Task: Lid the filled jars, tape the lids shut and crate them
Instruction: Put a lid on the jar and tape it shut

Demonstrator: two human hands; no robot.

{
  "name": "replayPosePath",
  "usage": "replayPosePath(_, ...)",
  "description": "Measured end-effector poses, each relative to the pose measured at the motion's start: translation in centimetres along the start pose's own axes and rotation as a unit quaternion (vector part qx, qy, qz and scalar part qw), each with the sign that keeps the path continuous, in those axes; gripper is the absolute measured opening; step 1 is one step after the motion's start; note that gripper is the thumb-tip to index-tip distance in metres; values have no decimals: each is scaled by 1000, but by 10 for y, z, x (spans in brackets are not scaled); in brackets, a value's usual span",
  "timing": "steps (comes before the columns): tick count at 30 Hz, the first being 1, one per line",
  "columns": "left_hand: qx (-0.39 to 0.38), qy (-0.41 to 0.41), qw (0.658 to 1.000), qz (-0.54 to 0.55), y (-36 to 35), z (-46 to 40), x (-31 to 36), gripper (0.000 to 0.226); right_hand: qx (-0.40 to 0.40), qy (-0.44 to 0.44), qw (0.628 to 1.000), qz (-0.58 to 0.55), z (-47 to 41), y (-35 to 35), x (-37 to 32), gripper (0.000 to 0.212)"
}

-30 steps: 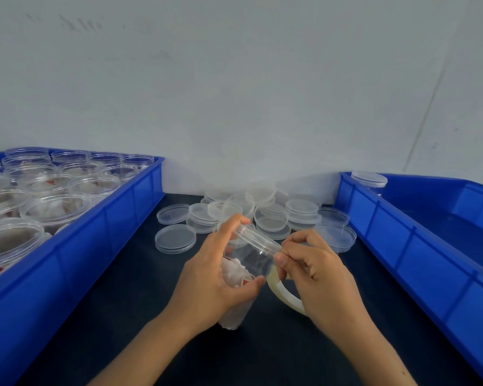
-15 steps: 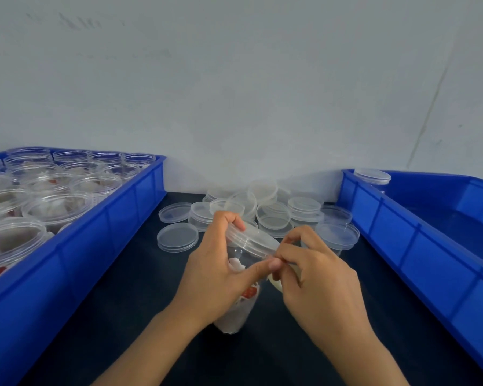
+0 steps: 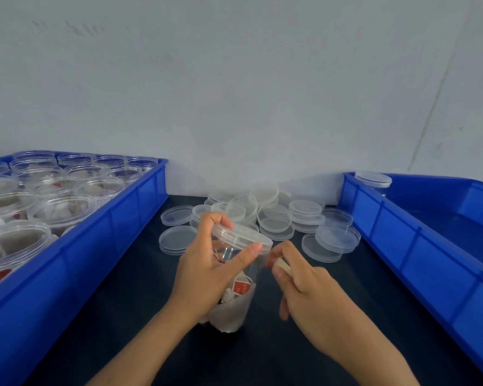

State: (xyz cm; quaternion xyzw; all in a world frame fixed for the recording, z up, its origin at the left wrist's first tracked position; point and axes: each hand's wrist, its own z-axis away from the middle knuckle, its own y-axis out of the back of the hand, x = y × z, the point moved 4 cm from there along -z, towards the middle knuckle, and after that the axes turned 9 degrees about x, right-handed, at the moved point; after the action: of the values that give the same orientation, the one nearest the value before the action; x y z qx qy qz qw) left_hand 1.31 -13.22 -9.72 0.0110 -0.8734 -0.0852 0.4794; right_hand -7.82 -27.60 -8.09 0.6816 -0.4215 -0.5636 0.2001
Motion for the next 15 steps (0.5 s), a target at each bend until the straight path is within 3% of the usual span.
replayPosePath(5, -4, 4, 1000, 13, 2, -3, -1, 51, -21, -43, 995, -83, -3, 2, 9, 20)
replayPosePath(10, -12, 6, 1000, 22, 4, -4, 3, 52, 10, -38, 999, -15, -6, 9, 14, 37)
replayPosePath(15, -40, 36, 994, 96, 4, -3, 6, 58, 17, 8, 999, 32, -11, 6, 11, 44)
